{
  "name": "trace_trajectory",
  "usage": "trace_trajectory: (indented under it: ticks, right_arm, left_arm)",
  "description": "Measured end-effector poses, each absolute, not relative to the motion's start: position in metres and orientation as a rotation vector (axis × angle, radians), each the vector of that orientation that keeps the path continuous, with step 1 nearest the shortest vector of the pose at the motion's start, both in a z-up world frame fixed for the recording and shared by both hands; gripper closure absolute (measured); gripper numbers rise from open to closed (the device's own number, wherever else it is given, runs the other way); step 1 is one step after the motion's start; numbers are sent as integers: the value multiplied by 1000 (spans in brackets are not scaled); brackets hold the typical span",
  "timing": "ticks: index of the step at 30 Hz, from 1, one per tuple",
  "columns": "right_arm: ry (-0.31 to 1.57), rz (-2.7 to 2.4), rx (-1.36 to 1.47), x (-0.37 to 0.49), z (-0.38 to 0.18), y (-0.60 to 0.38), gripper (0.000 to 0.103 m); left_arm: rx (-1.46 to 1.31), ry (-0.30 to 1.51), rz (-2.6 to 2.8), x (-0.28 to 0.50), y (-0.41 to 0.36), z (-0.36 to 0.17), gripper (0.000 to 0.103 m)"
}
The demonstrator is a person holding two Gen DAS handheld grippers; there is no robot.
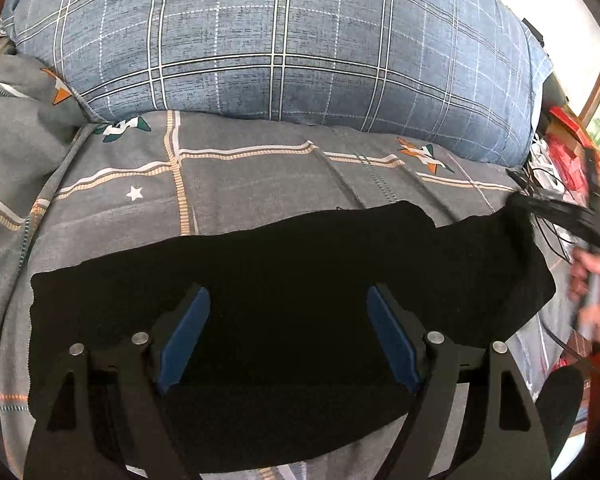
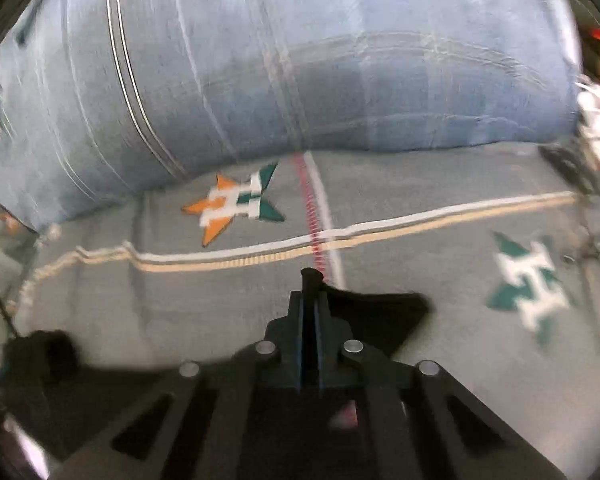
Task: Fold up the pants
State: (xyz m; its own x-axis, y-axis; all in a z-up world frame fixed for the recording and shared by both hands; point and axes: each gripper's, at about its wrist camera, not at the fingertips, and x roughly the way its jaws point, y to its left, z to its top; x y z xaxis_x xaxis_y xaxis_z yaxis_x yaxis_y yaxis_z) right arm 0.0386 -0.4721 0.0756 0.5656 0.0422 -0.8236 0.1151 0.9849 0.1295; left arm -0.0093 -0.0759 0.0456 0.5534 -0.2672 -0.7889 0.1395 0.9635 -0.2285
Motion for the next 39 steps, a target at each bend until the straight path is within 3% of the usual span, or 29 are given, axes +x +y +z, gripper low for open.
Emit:
trace_trajectory:
  ticks: [4, 10, 12, 14, 15, 16, 22, 29, 32, 33, 34, 39]
  right_arm:
    - [932, -13, 274, -41, 112, -512, 100]
    - [1139, -157, 259, -70, 69, -552, 88]
    - [1089, -123, 307, -78, 71, -559, 87]
    - [1033, -68, 332, -82, 81, -555, 71]
    - [1021, -27, 334, -81, 85, -548, 57]
    - [1031, 31, 319, -78, 87, -535, 53]
    - [1109, 41, 360, -82, 71, -505, 54]
    - [1012, -15, 563, -79, 47, -521, 53]
    - [957, -49, 655, -78, 40, -531, 67]
    - [951, -56, 669, -77, 37, -534, 86]
    - [953, -53, 683, -76, 34, -536, 96]
    - [944, -37, 686, -79, 36, -536, 91]
  left_arm:
    - [-150, 957, -232, -12, -71, 46, 22]
    - [-138, 951, -219, -20, -69, 51, 22]
    - [-146, 946, -226, -24, -70, 54, 22]
    - [-135, 945, -232, -28, -73, 58, 22]
    - [-132, 943, -234, -29, -76, 60, 22]
    - [-135, 938, -242, -30, -80, 62, 22]
    - [-186, 925, -340, -26, -112, 71, 18]
    - [-167, 983, -469, 15, -168, 59, 18]
    - [-140, 1004, -500, 23, -190, 53, 18]
    - [-127, 1001, -505, 20, -194, 53, 18]
    - [-112, 997, -517, 16, -199, 56, 18]
    - [-172, 992, -590, -17, -201, 66, 18]
